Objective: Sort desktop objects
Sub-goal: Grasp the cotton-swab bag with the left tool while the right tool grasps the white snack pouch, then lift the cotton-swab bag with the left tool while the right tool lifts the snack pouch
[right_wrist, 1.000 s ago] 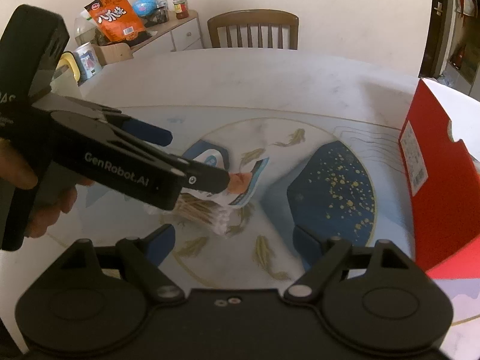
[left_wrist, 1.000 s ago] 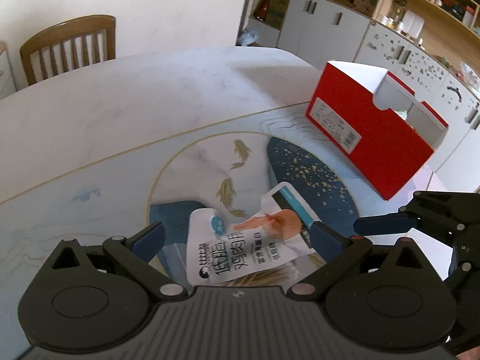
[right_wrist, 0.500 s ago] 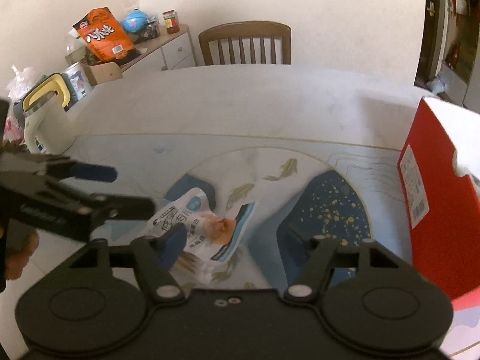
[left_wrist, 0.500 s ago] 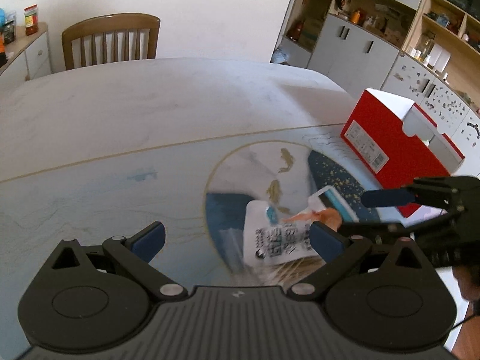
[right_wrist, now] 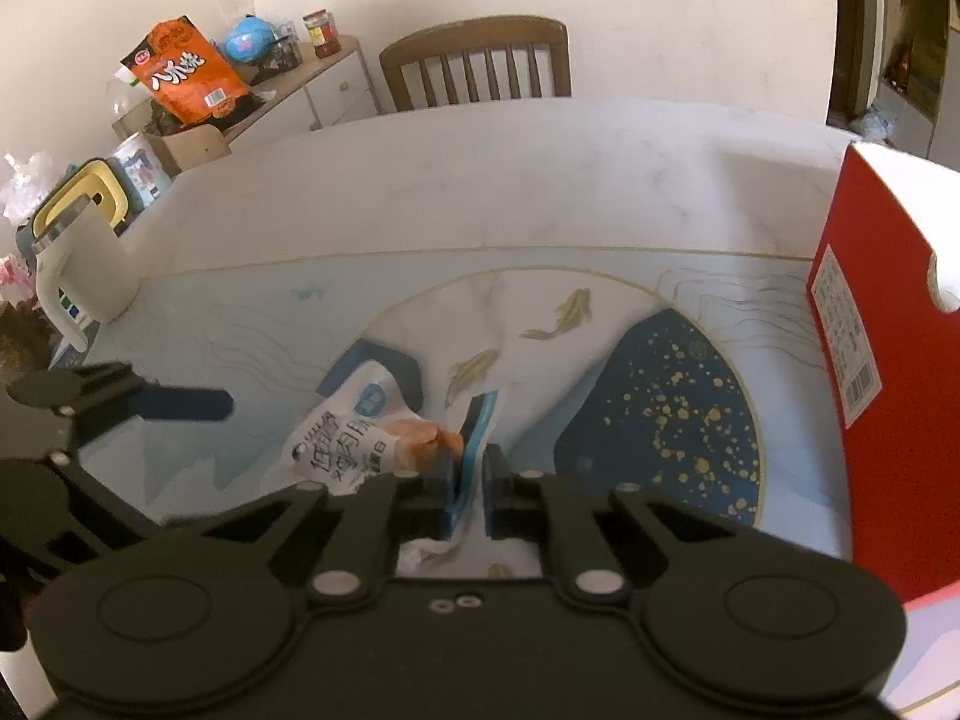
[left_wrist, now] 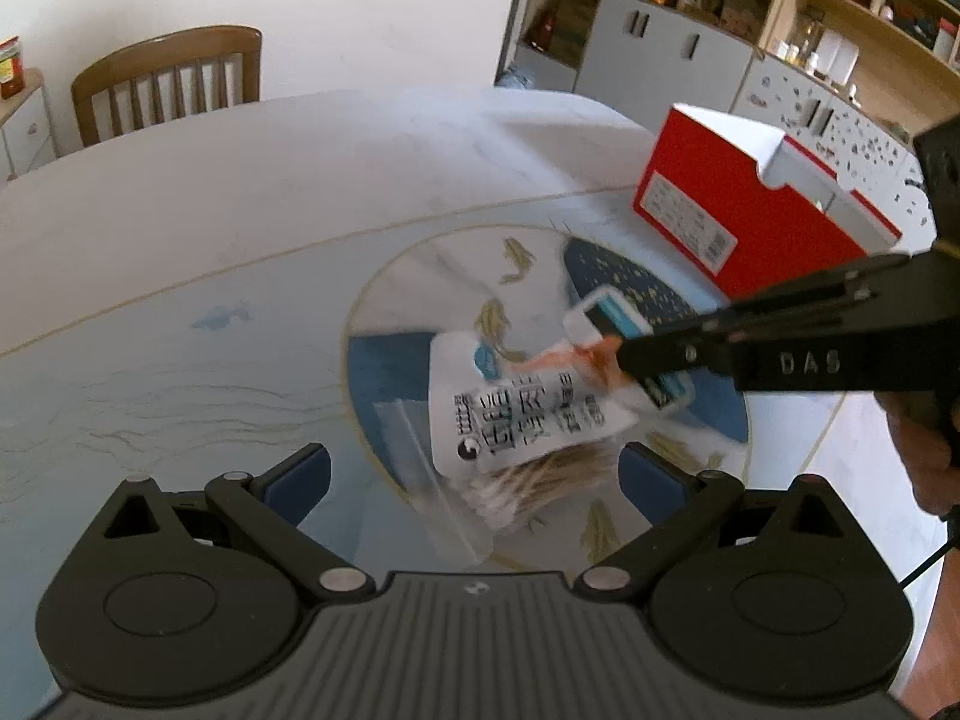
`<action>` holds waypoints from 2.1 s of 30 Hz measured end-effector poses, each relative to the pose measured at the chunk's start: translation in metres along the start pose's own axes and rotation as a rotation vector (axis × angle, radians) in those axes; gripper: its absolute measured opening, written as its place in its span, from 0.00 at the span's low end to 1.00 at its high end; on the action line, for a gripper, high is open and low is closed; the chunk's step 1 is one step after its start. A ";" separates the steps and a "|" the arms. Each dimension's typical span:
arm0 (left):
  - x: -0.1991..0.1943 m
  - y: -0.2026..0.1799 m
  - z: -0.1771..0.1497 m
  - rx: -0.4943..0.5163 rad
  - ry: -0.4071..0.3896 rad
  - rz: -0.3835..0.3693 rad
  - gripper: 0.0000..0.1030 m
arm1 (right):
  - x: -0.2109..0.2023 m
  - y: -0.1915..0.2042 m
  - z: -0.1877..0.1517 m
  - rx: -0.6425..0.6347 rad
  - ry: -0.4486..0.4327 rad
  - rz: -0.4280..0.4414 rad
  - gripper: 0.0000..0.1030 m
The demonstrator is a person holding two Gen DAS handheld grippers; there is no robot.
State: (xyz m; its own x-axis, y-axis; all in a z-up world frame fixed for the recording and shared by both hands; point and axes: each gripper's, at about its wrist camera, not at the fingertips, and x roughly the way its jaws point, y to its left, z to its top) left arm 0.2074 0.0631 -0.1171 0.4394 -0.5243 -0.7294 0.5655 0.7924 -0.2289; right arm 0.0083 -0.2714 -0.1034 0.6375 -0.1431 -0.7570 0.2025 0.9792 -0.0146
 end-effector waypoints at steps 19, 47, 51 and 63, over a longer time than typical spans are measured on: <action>0.037 -0.034 0.003 0.026 0.036 0.067 1.00 | -0.002 -0.033 -0.008 0.060 -0.011 -0.143 0.01; 0.022 -0.050 0.025 -0.015 0.010 0.077 0.70 | -0.038 -0.040 -0.004 0.066 -0.073 -0.087 0.00; 0.015 -0.056 0.034 -0.020 -0.001 0.065 0.70 | -0.049 -0.044 -0.002 0.069 -0.094 -0.080 0.00; 0.009 -0.068 0.039 -0.014 -0.004 0.065 0.70 | -0.054 -0.059 -0.009 0.055 -0.069 -0.078 0.06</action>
State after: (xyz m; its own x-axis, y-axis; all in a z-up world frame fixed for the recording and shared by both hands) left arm 0.1998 -0.0078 -0.0833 0.4779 -0.4728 -0.7403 0.5256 0.8292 -0.1903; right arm -0.0452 -0.3203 -0.0674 0.6675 -0.2299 -0.7082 0.2927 0.9556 -0.0343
